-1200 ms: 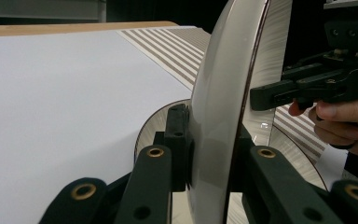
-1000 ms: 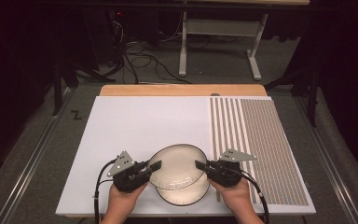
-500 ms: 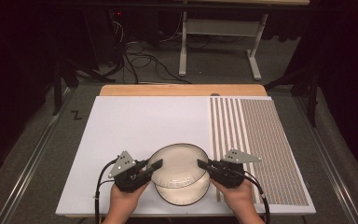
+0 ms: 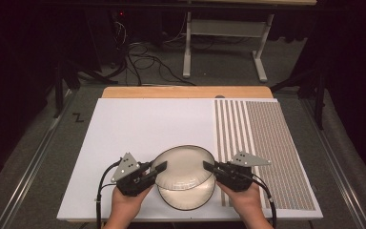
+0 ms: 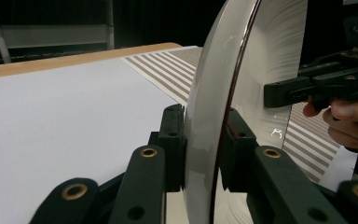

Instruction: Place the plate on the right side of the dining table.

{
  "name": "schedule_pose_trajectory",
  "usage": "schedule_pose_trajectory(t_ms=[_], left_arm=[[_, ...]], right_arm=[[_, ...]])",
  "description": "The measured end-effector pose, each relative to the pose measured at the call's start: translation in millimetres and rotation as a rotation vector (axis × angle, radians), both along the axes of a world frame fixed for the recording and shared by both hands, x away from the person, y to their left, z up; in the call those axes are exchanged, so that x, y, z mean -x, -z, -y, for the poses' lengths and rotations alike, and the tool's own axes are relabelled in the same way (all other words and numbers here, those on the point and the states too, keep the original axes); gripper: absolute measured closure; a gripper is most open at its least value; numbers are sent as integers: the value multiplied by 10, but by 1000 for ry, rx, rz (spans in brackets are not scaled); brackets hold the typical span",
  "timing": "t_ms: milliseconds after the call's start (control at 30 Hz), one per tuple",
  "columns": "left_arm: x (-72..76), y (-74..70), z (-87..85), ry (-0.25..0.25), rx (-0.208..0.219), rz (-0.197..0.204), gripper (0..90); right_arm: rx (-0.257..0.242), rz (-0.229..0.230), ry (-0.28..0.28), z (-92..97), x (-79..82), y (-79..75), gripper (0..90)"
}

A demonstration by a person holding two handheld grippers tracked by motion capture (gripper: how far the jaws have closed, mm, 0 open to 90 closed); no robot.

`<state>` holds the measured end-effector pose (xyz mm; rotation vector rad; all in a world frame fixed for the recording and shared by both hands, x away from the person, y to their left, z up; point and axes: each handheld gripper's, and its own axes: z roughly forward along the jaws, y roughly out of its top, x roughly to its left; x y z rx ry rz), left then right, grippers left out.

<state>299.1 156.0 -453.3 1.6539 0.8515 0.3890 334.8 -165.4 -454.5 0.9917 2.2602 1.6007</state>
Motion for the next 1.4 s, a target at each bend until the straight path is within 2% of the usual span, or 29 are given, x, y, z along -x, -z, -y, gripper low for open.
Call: schedule_pose_trajectory(t_ms=[233, 700, 1000, 1400], left_arm=[[-82, -13, 112, 6, 9, -4, 738], [-229, -179, 416, 22, 1, 17, 726], [-319, -197, 582, 39, 8, 5, 718], [-414, -228, 874, 68, 3, 8, 717]], right_arm=[[18, 21, 15, 97, -49, -85, 818], [34, 65, 69, 375, -77, -278, 815], [31, 77, 96, 529, -80, -317, 818], [39, 91, 144, 804, -63, -376, 814]])
